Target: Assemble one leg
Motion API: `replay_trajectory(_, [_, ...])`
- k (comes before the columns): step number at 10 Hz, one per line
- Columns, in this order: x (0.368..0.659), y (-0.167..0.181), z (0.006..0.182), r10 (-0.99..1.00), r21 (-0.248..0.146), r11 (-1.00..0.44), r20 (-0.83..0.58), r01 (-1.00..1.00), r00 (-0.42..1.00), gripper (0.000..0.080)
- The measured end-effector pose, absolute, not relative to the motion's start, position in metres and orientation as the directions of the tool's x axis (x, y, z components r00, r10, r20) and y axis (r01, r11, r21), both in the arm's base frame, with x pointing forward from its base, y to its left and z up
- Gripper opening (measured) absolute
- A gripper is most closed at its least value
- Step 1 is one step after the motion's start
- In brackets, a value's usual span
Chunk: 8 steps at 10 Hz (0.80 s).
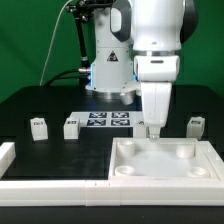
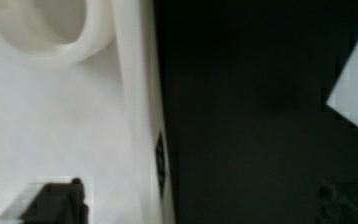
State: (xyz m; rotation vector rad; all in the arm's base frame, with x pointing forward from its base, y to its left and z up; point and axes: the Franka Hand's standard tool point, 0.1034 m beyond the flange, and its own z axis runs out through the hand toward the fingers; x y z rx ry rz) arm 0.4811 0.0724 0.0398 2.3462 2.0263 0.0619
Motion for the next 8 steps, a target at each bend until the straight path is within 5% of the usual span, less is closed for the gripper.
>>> replay_trajectory(2, [0.4697,0.0703,0.0561,0.982,0.067,-0.186,0.001,0.98,0.187,0.0649])
replay_trajectory(5, [0.4692,0.07,0.0532,0.98,0.062,-0.197,0.001,0.978,0.198,0.0649])
replay_trajectory(8, [0.4691,0.0706,0.0532,0.893,0.055,-0.451,0.021,0.891,0.45,0.0649])
